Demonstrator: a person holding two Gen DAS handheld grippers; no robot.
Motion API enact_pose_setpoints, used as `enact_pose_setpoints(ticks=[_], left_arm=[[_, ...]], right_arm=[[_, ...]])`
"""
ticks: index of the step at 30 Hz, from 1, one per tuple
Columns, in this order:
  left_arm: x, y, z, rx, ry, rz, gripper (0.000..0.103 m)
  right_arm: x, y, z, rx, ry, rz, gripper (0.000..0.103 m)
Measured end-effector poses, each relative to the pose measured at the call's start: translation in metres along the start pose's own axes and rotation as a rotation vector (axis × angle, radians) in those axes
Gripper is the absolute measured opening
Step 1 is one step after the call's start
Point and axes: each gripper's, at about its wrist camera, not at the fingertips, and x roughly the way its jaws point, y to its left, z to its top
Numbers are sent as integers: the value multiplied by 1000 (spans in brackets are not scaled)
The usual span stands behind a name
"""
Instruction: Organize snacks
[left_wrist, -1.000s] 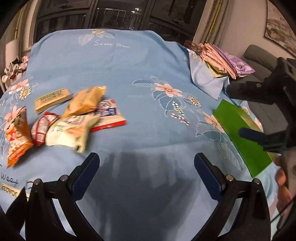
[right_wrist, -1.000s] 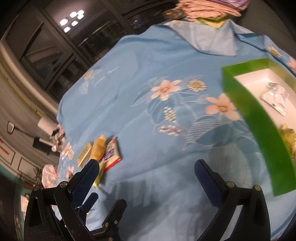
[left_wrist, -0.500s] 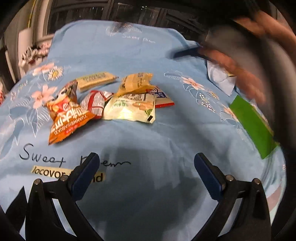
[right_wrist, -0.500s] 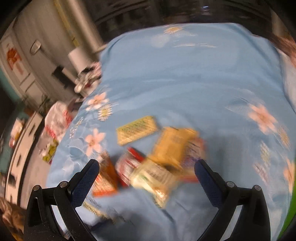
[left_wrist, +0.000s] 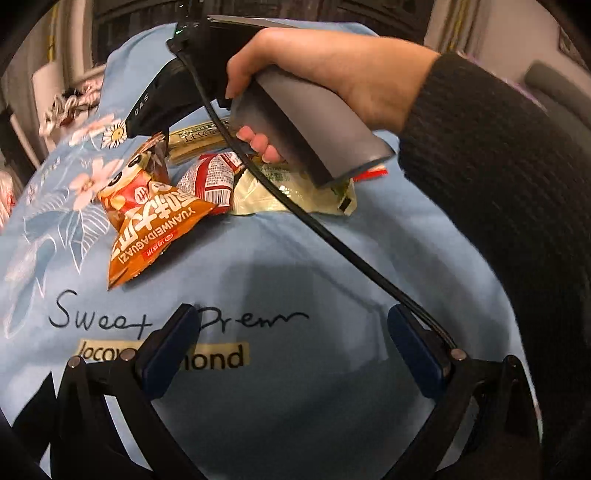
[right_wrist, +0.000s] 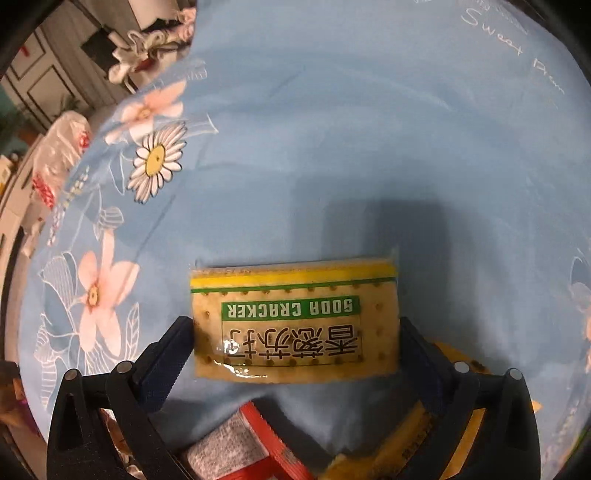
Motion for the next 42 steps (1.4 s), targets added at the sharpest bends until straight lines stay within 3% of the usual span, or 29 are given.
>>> enact_pose_setpoints(ticks=[6,11,15,21,24,26,29,33,42], left_arm=[[-2,0,-5,5,-2,-3,102],[-2,-5,-8,24,7,24,102],[-3,-7,-9,9,15,32,102],[-4,-9,-10,15,15,45,102],[-5,-11,-10,2,22,48,102],[-6,-14,-9,-10,27,36,102],[-9,-24,-8,20,30,-20,102],[-14,-46,-15,83,36,-127,102],[-3,-55,10,-71,69,-387,102]], right_arm=[[-4,3,-9,-6,-39,-15,102],[-22,4,-19,34,-89,79,102],[-58,1,-45,29,-126,87,102],[-143,-48,-128,142,-297,73,102],[-171,-72,-178,234,-340,52,102],[-172,-89,-208,323,-317,66,102],[-146,-102,-236,407,-183,45,102],[-120,-115,-262,482,-124,115,102],[-145,-141,-291,590,-237,296,102]])
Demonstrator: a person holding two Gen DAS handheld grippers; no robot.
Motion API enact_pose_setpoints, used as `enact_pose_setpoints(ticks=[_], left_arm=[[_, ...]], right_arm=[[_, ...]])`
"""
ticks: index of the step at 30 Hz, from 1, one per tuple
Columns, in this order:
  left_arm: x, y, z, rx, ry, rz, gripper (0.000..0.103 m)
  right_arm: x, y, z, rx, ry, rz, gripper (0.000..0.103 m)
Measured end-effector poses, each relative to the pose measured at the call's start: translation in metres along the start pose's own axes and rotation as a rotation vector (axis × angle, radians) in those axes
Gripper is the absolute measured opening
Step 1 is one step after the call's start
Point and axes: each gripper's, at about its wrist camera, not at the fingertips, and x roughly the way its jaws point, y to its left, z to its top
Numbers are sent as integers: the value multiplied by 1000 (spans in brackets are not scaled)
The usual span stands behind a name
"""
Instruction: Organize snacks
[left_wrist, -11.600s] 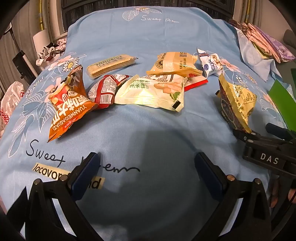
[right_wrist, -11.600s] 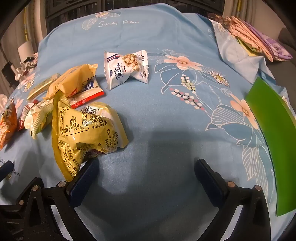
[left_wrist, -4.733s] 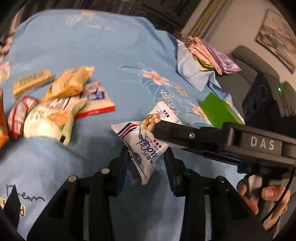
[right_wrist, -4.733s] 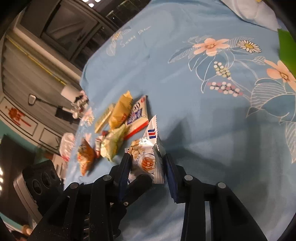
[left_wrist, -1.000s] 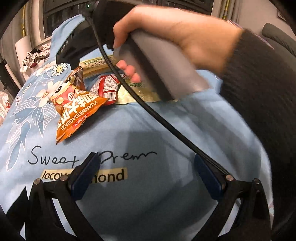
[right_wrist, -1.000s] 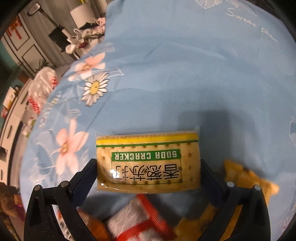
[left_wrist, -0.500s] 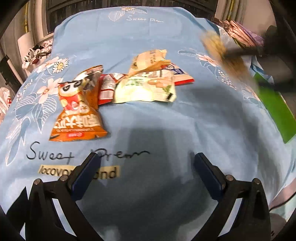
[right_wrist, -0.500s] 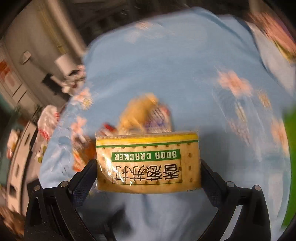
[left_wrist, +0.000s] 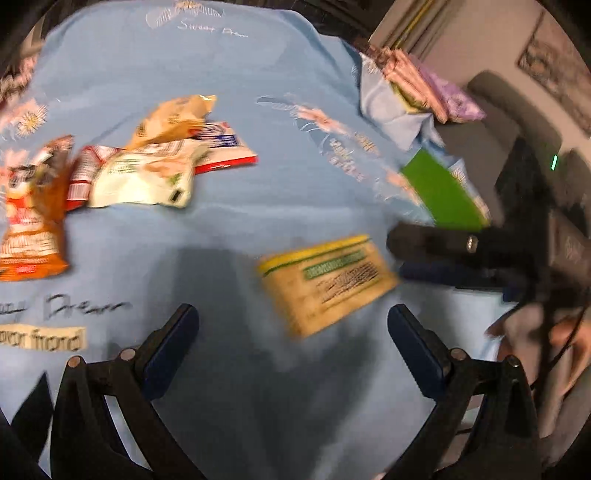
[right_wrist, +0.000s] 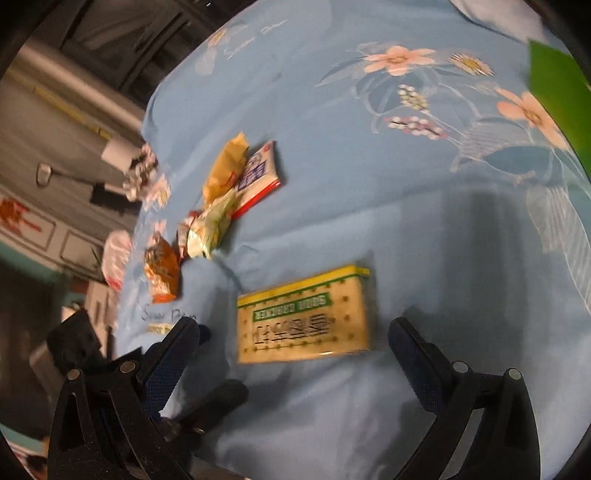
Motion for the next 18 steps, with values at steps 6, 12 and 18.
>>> enact_pose_setpoints(ticks=[6,12,18], left_arm=[[18,-19,5,-83,53,-158,102],[21,-3,15,-148,68,-261,101],[18,-8,10,-113,67,-197,85]], right_arm=[[12,-23,4,1,-9,103,103],[12,-31,5,7,-38,171,103],[12,-23,1,-33,-54,118,92]])
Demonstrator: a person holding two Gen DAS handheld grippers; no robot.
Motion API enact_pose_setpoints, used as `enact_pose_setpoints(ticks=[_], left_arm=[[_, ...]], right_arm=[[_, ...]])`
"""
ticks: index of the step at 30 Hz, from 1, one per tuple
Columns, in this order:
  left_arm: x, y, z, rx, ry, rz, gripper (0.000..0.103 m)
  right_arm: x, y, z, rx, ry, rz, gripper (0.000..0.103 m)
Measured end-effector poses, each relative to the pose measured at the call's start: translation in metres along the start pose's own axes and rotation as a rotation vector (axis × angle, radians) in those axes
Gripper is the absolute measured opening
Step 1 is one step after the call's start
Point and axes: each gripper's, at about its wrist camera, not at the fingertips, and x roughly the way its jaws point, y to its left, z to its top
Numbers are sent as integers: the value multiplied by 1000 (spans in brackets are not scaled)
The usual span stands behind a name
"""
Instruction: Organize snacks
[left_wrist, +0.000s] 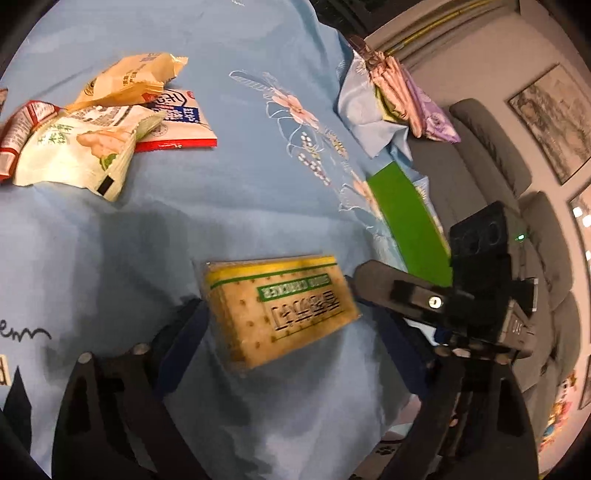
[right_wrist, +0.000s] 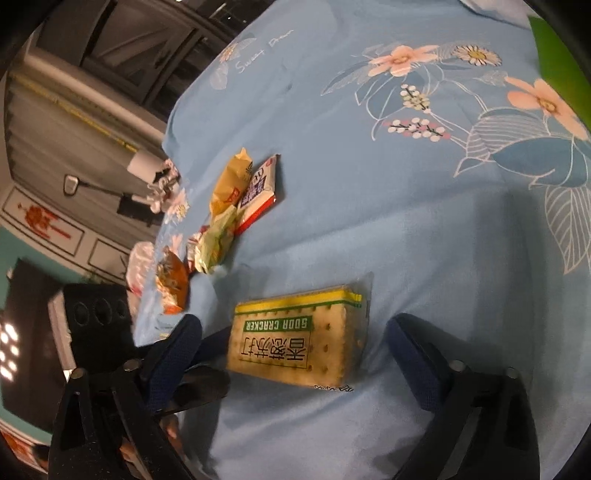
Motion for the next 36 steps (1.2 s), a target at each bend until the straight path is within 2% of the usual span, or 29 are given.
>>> enact_pose_setpoints(ticks=[1,2,4,6,7,10,12,14,17,19,20,21,24,27,29,31,33,36], left_arm=[[1,-2,-1,10,2,21,78],[1,-1,-1,27,8,37,75],[3,-3,-3,63,15,79,65],[1,2,-2,44,9,91,56],[0,8,1,7,3,76,46],[-4,36,7,-160,2,-13,30],[-5,47,10,-223,1,-59,29],[-4,45,11,-208,9,-64,30],[-5,40,12,-214,12,-96,50],[-4,31,12,-194,24,-146,74],[-4,26,12,-173,37,-164,78],[-3,21,12,-148,46,-161,81],[4,7,7,-82,40,-97,82],[7,5,7,-80,35,-85,82],[8,10,8,-104,40,-89,74],[10,15,11,-125,52,-64,47],[11,24,11,-160,57,-61,32],[12,27,12,-177,65,-79,30]], right_arm=[[0,0,-1,-1,-3,-2,80],[-1,-4,-1,7,5,17,72],[3,-11,-3,53,28,55,50],[5,-13,-5,57,35,37,40],[4,-14,-6,59,28,44,40],[1,-12,-9,47,24,44,39],[1,-11,-10,36,23,38,39],[1,-16,-9,67,28,54,39],[-3,-24,-7,127,50,76,39],[-9,-26,-7,112,51,51,40],[-11,-25,-8,98,54,38,40],[-12,-25,-8,87,58,36,40],[-16,-21,-9,37,71,-8,40],[-18,-18,-9,14,90,-24,44],[-22,-20,-8,29,94,-24,50],[-29,-19,-8,16,69,-78,52],[-32,-14,-10,-56,66,-154,52],[-27,-10,-13,-110,70,-152,52]])
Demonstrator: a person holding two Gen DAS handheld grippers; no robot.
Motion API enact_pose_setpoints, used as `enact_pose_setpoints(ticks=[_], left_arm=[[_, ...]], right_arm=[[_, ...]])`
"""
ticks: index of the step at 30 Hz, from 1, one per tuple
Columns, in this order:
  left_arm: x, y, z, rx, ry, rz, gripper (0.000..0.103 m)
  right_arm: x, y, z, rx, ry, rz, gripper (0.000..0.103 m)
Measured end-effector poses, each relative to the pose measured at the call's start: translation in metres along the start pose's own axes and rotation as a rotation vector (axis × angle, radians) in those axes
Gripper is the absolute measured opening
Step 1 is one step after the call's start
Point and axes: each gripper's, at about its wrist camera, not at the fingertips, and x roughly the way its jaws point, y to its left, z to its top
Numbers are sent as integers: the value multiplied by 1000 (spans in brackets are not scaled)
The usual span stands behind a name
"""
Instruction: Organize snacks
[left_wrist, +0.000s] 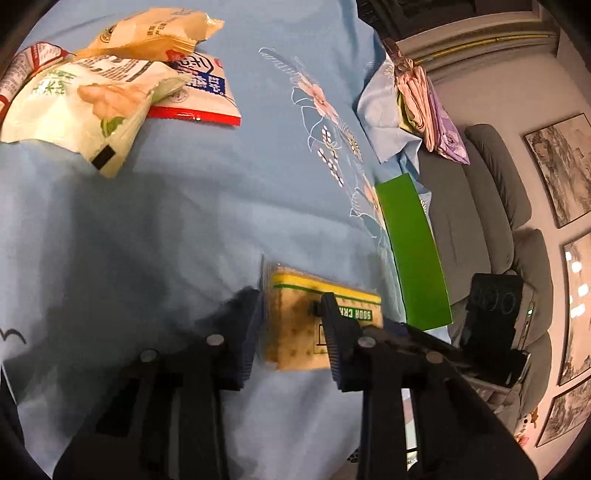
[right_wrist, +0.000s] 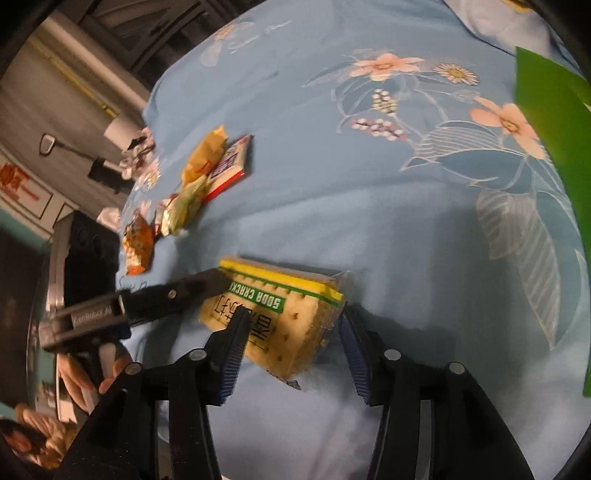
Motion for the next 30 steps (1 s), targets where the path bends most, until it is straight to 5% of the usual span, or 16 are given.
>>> enact_pose_setpoints(ticks=[7,11,20,30], left_arm=[[9,-16,-7,54,18,12,33],[11,-18,-6,25,12,-2,31],[7,-62,-11,130,-18,-14,30],[40,-172,9,290,-28,-36,30]], right_arm=[[-8,-4,1,-8,-51,-41,49],[-11,-10,-2,2,-69,-11,48],[-50,-16,-2,17,-172,14,44],[-142,-52,-4,96,-406,-12,42]])
